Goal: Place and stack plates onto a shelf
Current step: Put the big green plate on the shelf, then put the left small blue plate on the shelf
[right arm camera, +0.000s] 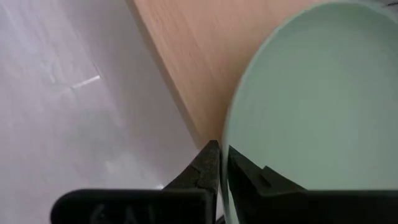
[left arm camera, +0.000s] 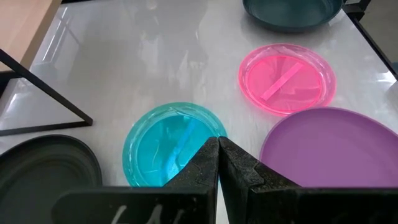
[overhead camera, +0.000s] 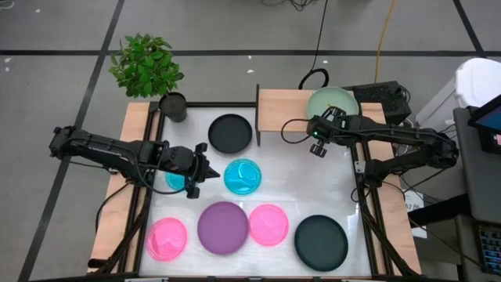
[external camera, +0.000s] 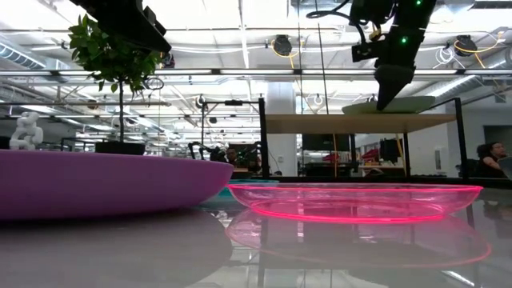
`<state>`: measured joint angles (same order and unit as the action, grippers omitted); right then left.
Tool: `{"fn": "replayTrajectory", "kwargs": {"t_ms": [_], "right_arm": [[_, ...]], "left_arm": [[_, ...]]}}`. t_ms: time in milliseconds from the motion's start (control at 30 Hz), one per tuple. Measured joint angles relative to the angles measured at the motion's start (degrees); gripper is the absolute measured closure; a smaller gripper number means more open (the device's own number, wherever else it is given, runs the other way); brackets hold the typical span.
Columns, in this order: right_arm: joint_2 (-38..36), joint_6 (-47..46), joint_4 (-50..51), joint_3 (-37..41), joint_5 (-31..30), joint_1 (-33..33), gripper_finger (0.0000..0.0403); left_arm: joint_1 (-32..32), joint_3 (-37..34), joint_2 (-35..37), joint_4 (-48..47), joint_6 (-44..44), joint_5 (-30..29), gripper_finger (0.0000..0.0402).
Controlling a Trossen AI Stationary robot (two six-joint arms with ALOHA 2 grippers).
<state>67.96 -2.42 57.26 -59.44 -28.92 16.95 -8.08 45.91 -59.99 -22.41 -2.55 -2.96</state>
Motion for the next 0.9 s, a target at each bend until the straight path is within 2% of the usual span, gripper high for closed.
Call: {"fn": "replayTrajectory", "kwargs": {"t_ms": [433,900], "right_arm": [[0.00,3.17,-1.52,0.00,0.08,0.00,0.0382],[0.00,2.46,-1.36,0.00,-2.65,-0.02,0.0314]], "left_arm": [[0.00,0.00,0.00,0.00,-0.01,0.00,0.0385],[0.00,0.00,0.00,0.00,-0.01,-0.01,0.0385]]}}
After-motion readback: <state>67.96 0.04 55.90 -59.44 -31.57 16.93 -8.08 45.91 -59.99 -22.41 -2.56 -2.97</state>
